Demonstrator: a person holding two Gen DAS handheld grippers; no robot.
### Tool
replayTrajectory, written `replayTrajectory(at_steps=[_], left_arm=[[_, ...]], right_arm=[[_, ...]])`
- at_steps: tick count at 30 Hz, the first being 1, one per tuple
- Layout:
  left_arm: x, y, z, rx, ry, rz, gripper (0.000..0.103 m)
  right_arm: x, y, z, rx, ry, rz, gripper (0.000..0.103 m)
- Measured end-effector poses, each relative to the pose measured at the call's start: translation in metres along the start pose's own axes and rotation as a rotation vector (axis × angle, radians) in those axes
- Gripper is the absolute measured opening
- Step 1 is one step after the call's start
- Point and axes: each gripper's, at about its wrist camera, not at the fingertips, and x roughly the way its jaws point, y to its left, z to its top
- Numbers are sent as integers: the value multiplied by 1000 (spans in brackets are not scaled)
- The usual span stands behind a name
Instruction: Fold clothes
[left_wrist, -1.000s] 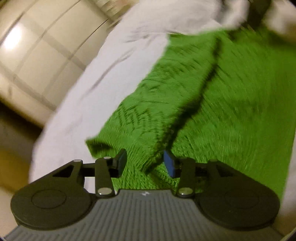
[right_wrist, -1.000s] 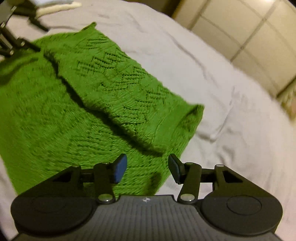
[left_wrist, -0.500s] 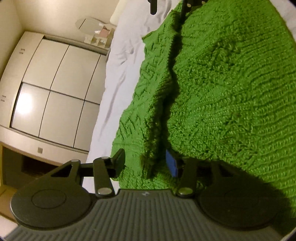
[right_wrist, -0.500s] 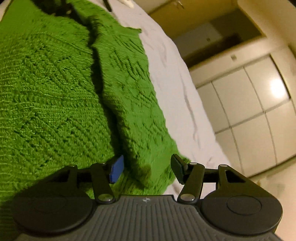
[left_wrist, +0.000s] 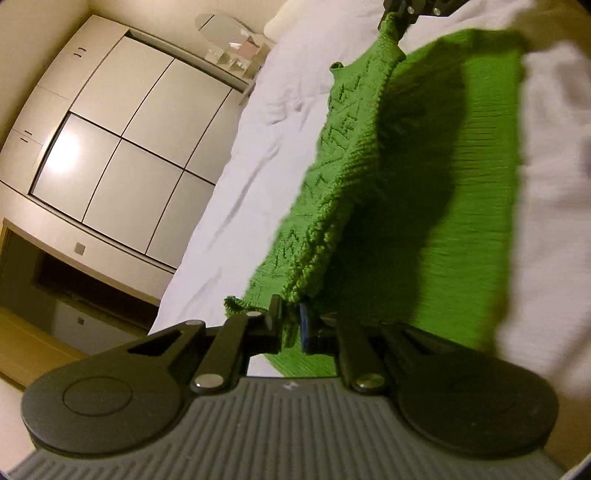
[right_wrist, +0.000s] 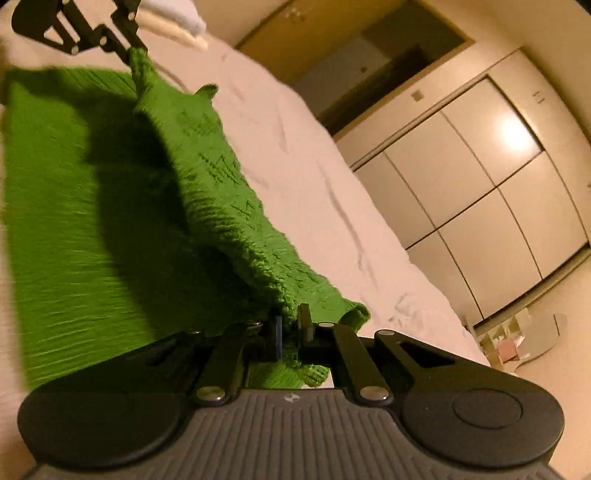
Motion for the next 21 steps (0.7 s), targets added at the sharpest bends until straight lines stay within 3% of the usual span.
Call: replayTrajectory(at_steps=[4,10,14,16,18,20,21], left_arm=[[-18,-31,-4,27,23,2,8],[-26,-29,-5,-23,63,67,1],[-36,-33,-5,-18,66,69,1],[-39,-40,-3,6,61,54,6],[-41,-49,-1,37,48,40,7],[-41,-57,0,83,45,33,13],[-38,-59,1,101,42,31,16]], right_arm=[[-23,28,-14,2,40,11,3],[-35,29,-14,68,49,-18,3],[-40,28,-17,112,51,-5,3],[-43,41,-19,88,71,-2,3],[-46,52,-22,64,87,-4,11],[-53,59,-26,61,84,-14,36],[-54,61,-27,58,82,-17,37]])
